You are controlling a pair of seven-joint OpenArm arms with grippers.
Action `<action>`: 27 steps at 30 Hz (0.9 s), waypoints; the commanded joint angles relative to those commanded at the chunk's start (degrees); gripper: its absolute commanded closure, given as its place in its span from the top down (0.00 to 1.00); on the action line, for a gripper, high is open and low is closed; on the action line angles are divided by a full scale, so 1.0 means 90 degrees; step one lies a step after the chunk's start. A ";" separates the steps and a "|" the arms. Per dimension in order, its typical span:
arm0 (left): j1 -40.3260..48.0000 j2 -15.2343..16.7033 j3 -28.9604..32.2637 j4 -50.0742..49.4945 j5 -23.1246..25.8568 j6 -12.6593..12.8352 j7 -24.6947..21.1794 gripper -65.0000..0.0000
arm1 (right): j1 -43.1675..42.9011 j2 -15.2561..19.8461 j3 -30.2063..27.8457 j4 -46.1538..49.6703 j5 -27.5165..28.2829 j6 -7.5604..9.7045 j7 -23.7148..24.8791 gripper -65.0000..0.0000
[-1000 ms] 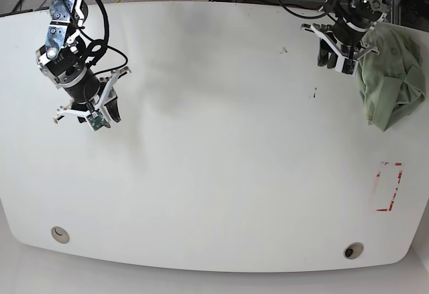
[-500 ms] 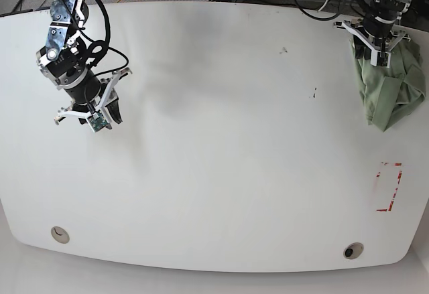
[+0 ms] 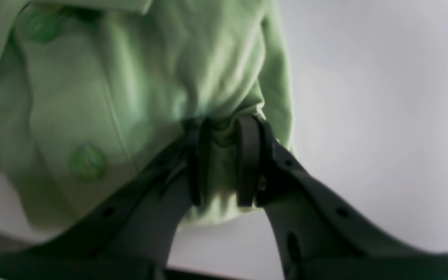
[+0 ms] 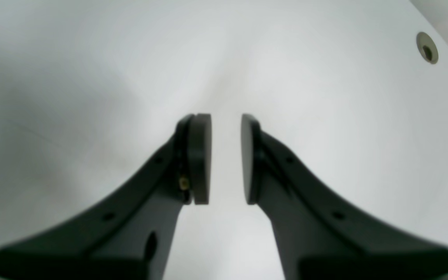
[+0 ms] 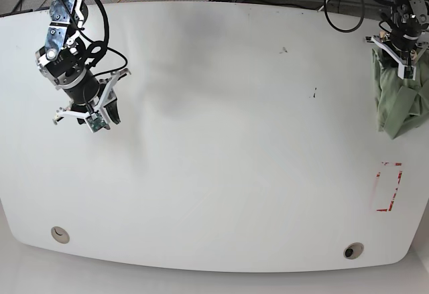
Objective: Layout the t-shirt on the table in an organized manner, then fold the t-shirt properly
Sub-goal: 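Carry the folded shirt with the left gripper to the table edge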
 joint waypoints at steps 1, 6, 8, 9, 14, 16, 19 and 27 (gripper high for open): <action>0.0000 -0.0010 0.0000 0.0010 0.0000 -0.0049 0.0000 0.16 | 0.0000 0.0000 0.0000 0.0000 0.0000 0.0000 0.0000 0.19; 0.0029 -0.0107 -0.0361 0.0029 0.0020 -0.0537 0.0000 0.16 | 0.0000 0.0000 0.0000 0.0020 0.0000 0.0000 0.0000 0.19; 0.0029 -0.0107 -0.0518 0.0029 0.0020 -0.0606 0.0000 0.16 | 0.0020 0.0000 0.0000 0.0039 -0.0010 0.0000 0.0000 0.19; 0.0029 -0.0107 -0.0596 0.0029 0.0020 -0.0635 0.0000 0.16 | 0.0029 0.0000 0.0010 0.0039 -0.0010 0.0000 0.0000 0.19; 0.0029 -0.0195 -0.0625 0.0078 0.0020 -0.0645 0.0000 0.16 | 0.0039 0.0000 0.0010 0.0039 -0.0020 0.0000 0.0000 0.19; 0.0020 -0.0156 -0.0625 0.0274 0.0010 -0.0684 0.0000 0.16 | 0.0039 0.0000 0.0010 0.0039 -0.0020 0.0000 0.0000 0.19; 0.0010 -0.0137 -0.0557 0.0713 0.0000 -0.0899 0.0010 0.16 | 0.0049 0.0000 0.0010 0.0039 -0.0020 0.0000 0.0000 0.19; -0.0342 0.0166 0.0352 0.1241 0.0039 -0.1035 0.0039 0.16 | 0.0137 0.0000 0.0010 0.0039 -0.0020 0.0000 0.0000 0.19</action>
